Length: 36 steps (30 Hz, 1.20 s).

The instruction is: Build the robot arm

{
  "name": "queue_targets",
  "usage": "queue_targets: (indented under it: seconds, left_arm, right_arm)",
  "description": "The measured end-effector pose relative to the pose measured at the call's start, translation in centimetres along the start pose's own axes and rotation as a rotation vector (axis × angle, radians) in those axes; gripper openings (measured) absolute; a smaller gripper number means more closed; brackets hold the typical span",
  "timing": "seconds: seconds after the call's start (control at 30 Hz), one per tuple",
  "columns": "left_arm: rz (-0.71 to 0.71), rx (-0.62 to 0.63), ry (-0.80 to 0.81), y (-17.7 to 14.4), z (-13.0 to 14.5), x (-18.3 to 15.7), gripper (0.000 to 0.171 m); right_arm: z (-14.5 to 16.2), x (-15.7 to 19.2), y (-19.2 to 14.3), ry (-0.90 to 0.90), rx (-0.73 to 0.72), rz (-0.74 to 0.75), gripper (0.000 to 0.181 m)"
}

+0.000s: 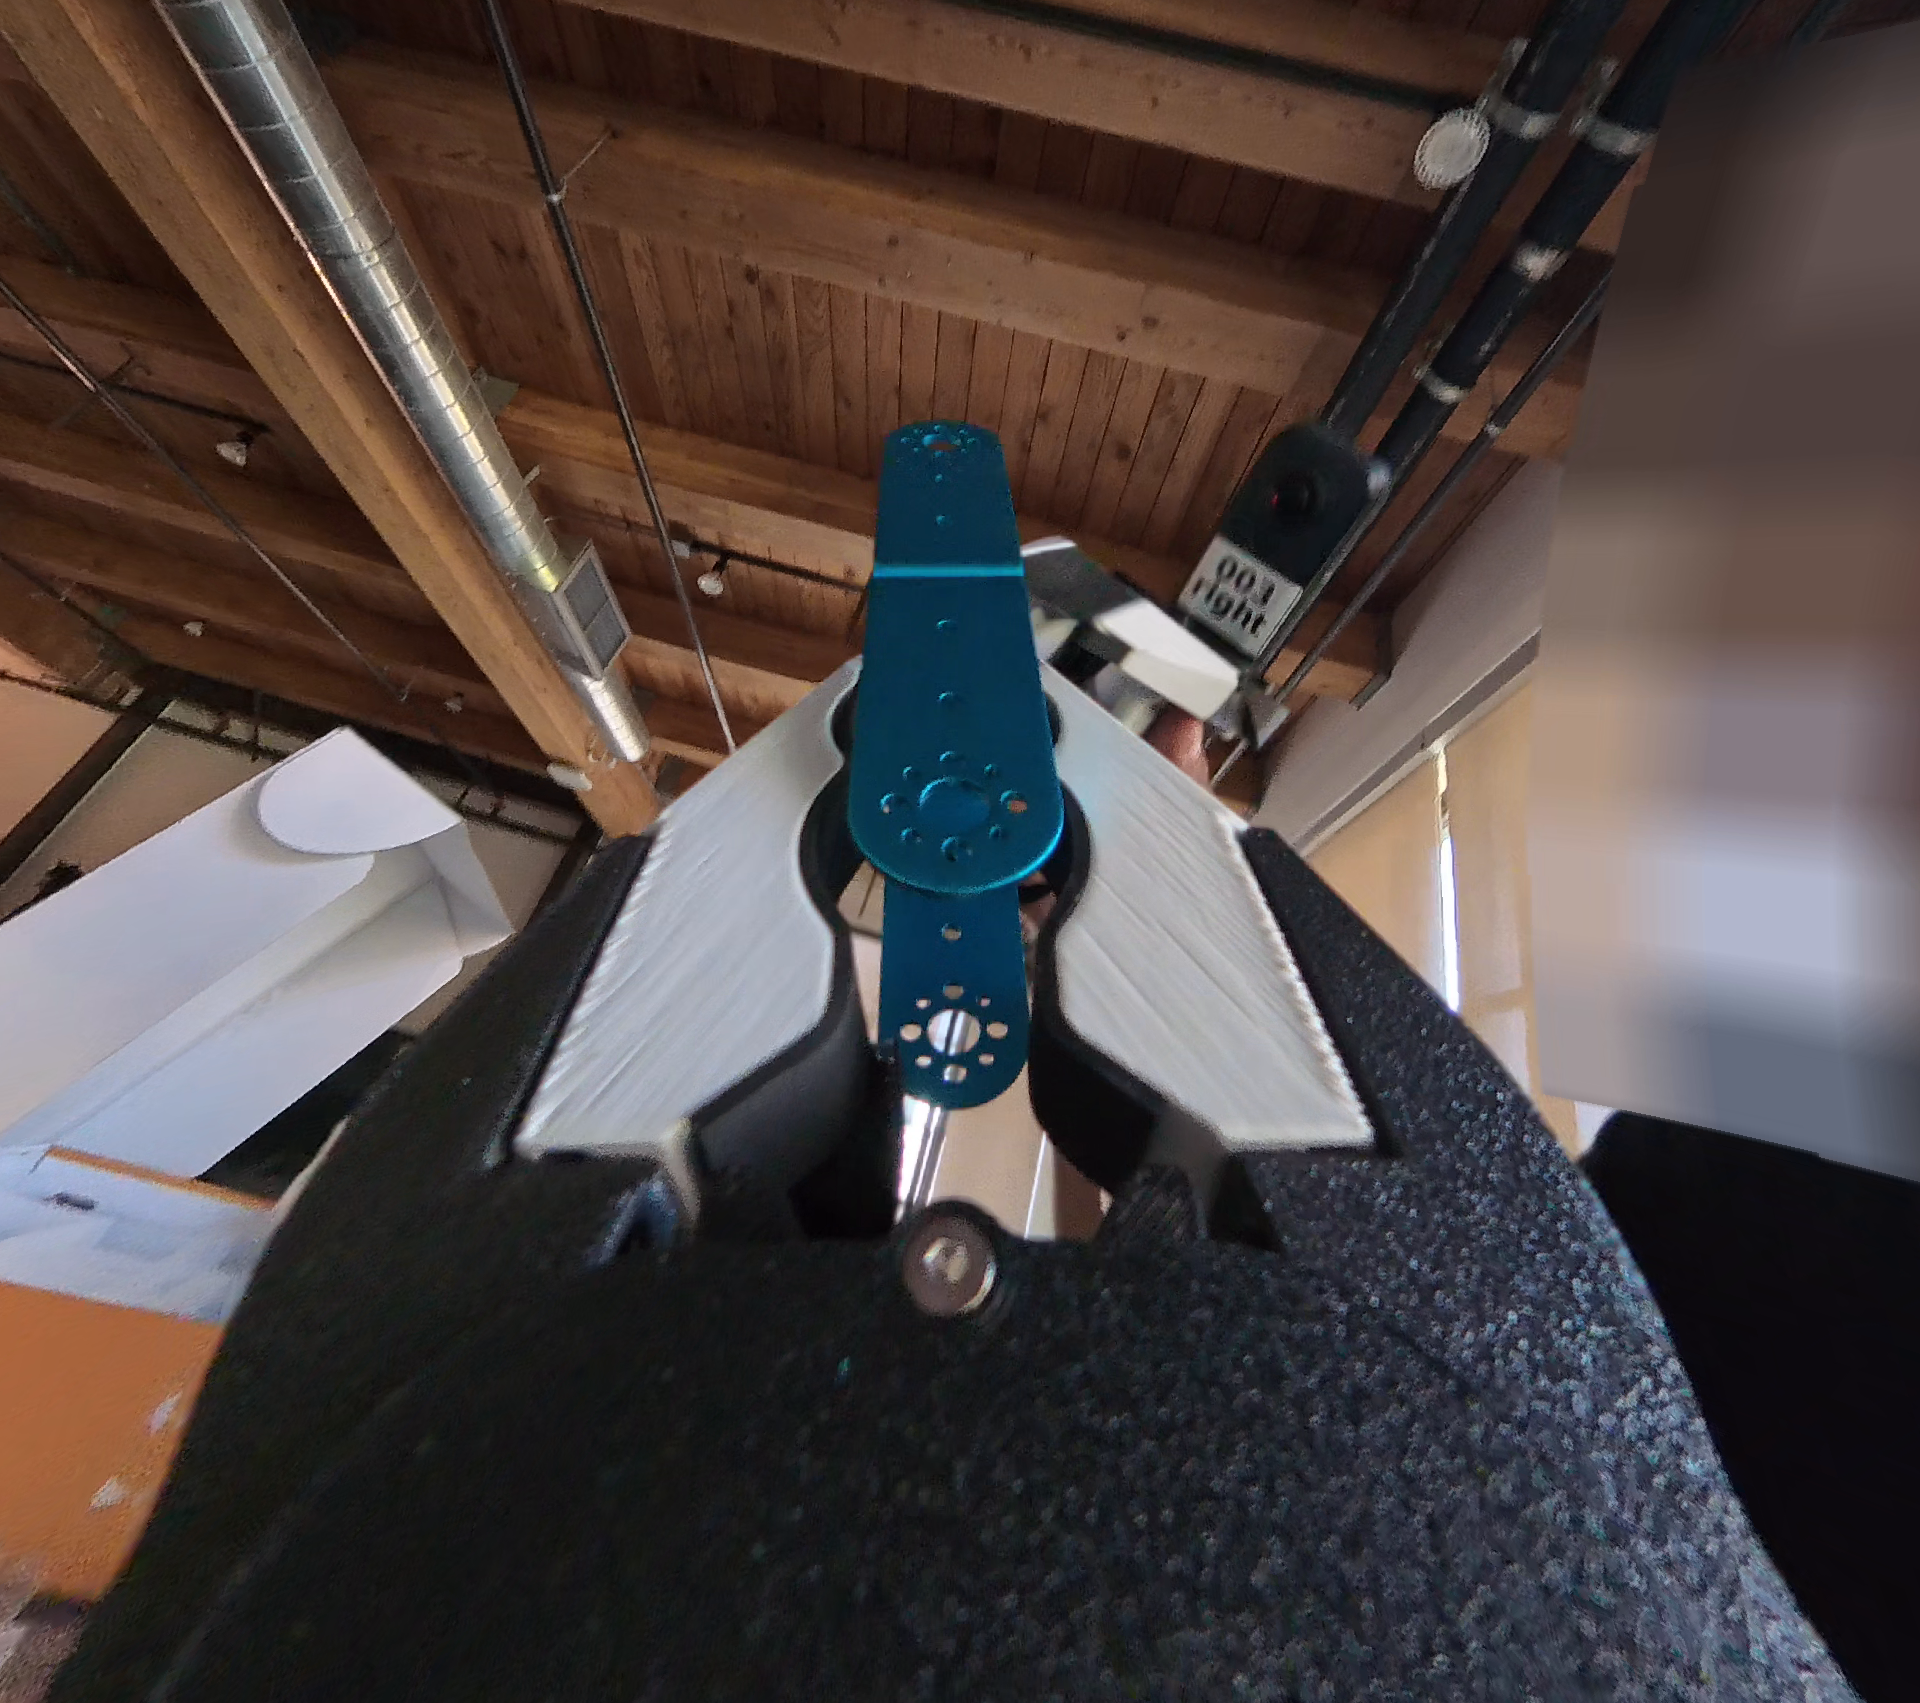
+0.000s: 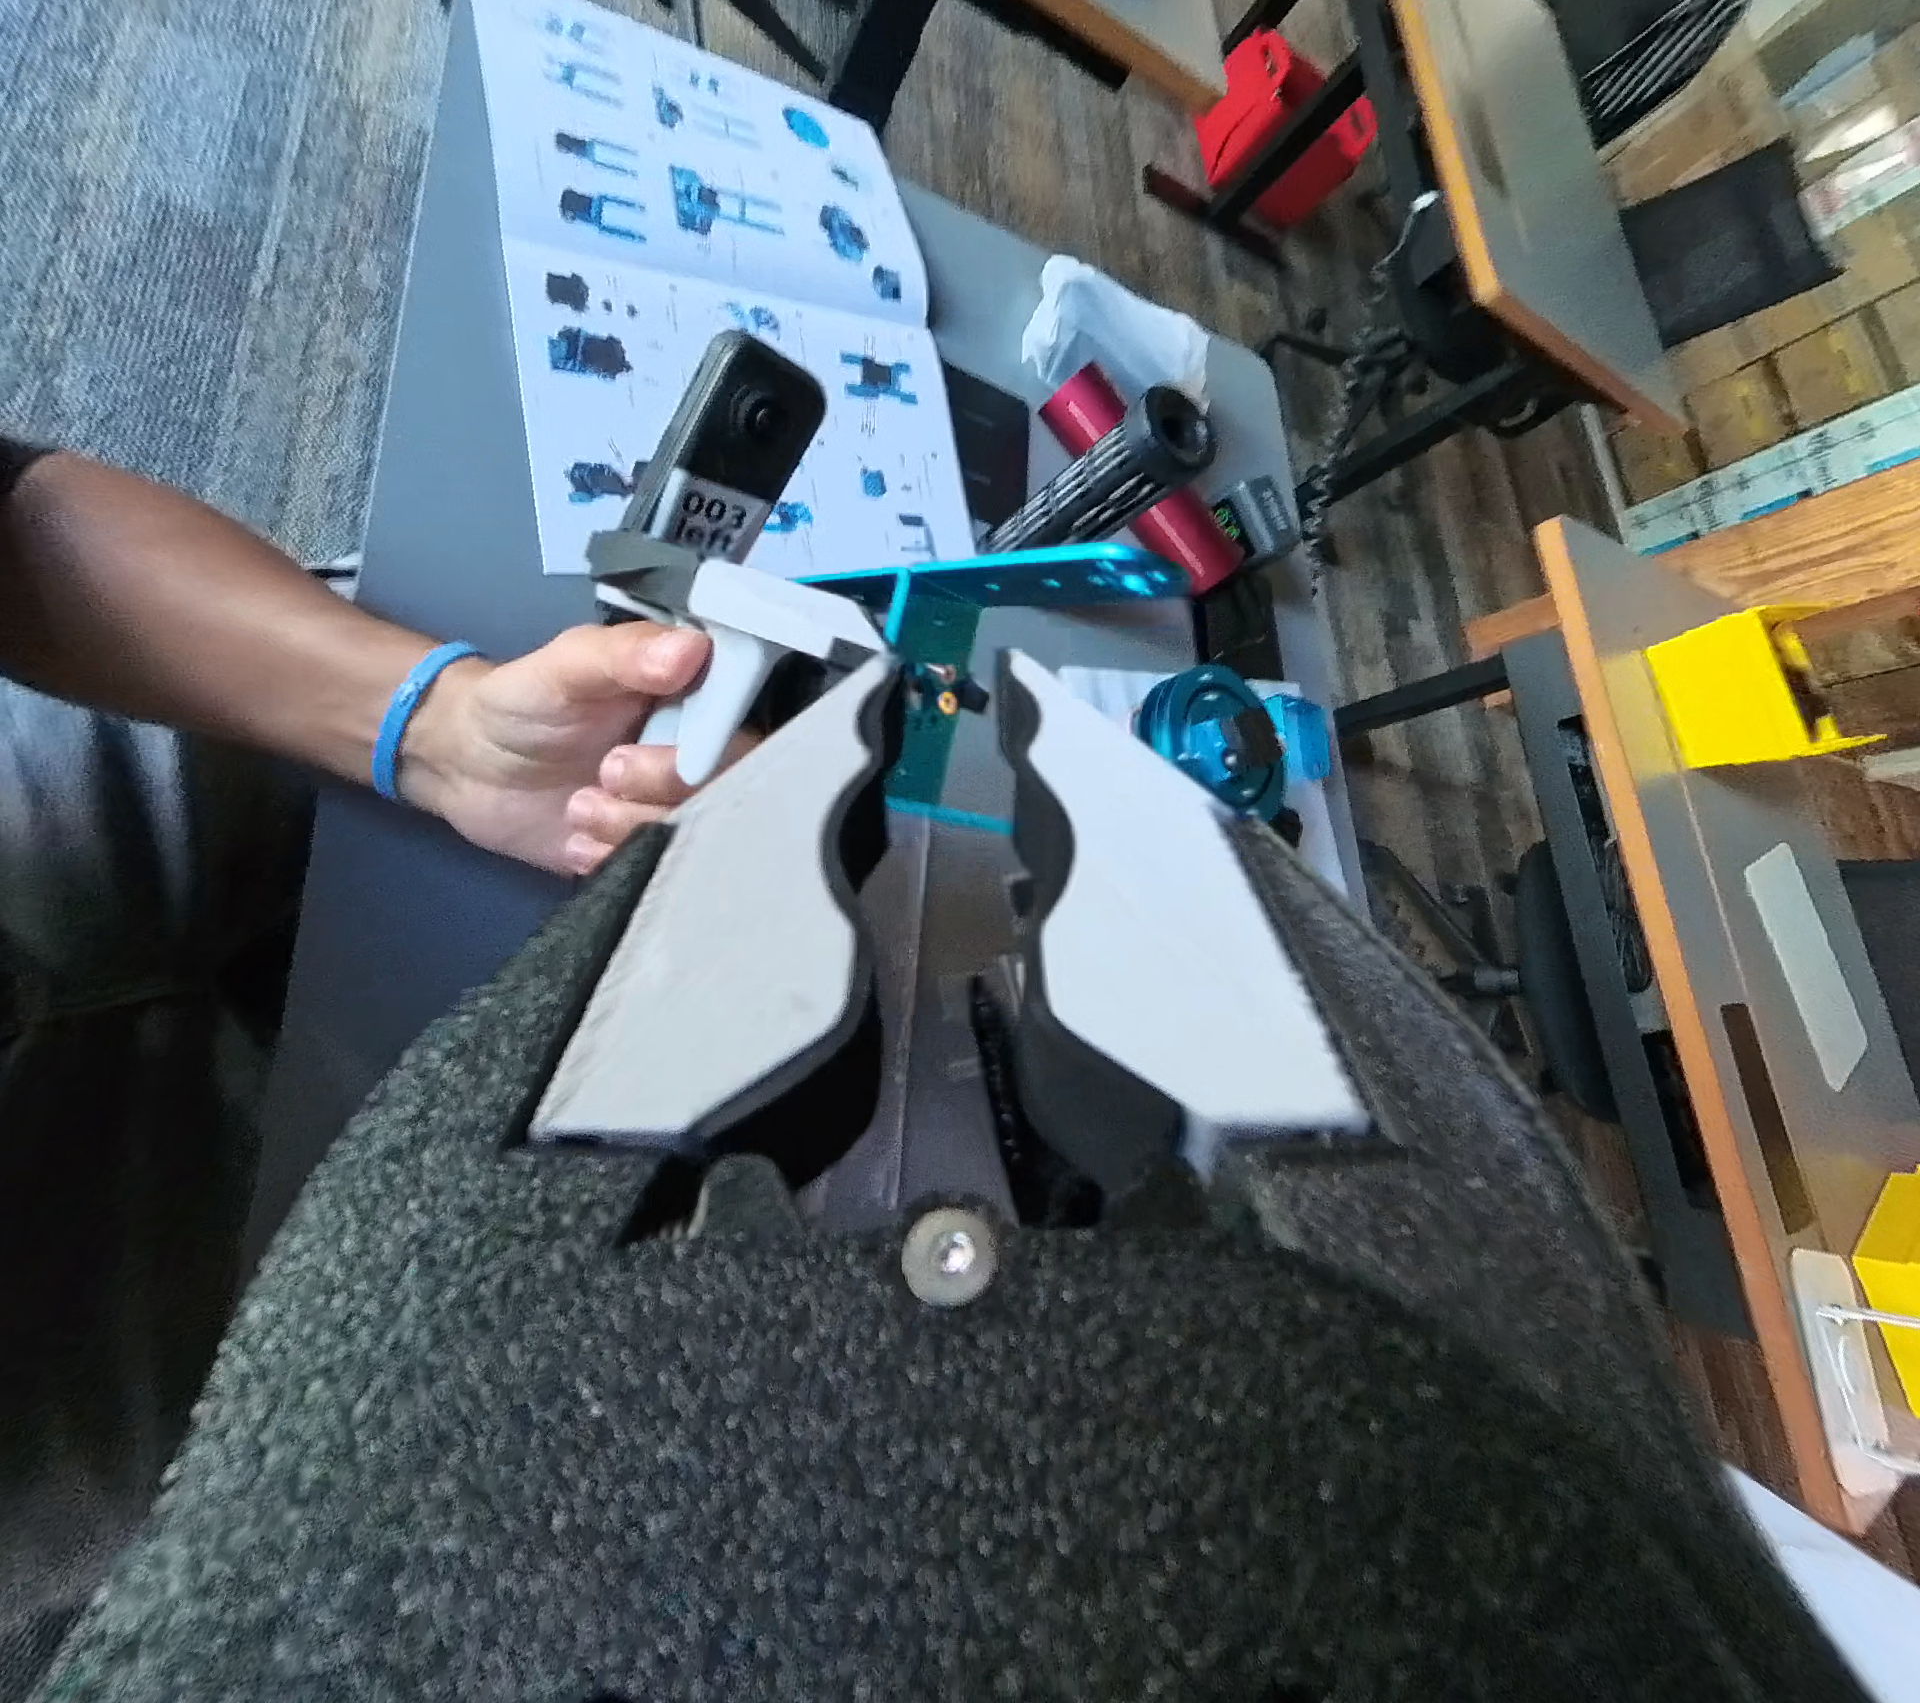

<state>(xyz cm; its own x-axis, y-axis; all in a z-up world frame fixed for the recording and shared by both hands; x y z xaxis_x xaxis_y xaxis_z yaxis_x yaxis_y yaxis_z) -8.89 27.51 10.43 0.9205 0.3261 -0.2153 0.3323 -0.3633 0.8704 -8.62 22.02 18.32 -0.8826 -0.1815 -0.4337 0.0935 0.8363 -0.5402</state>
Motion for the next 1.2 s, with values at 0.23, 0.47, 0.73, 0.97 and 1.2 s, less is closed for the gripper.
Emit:
queue_targets:
  seconds: [0.23, 0.47, 0.73, 0.97, 1.2]
  left_arm:
    - [0.068, -0.167, -0.092, 0.2, -1.2, -0.6, 0.025]
    - [0.138, -0.189, -0.055, 0.8, -0.8, -2.0, 0.024]
    - [0.141, -0.127, -0.023, 1.2, -0.3, -2.3, 0.024]
    - [0.057, 0.019, -0.015, -0.1, -0.4, -0.5, 0.025]
    - [-0.021, 0.007, -0.030, -1.7, -1.7, 0.5, 0.025]
  right_arm:
    - [1.1, -0.3, -1.5, 0.214, -0.291, 0.019, 0.053]
    - [2.1, 1.1, 1.2, 0.471, -0.471, -0.182, 0.037]
    - [2.4, 1.1, 0.5, 0.459, -0.477, -0.160, 0.031]
    - [4.5, -1.1, -2.3, 0.398, -0.297, -0.162, 0.067]
    - [4.3, -2.2, -0.9, 0.308, -0.257, -0.122, 0.073]
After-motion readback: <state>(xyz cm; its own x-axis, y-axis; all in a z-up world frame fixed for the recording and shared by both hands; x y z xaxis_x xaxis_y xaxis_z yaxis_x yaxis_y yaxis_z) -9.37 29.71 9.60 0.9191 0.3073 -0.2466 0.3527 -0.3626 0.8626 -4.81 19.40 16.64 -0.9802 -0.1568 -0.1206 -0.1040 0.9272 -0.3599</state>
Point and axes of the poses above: each gripper's, where its closed fingertips meet, y out along the fingers, z out of its underside, x = y × z across the jaws, the point moved 4 cm from there along -y, back along the fingers, and after that the axes turned 6 degrees about y, right-handed, at the moved point
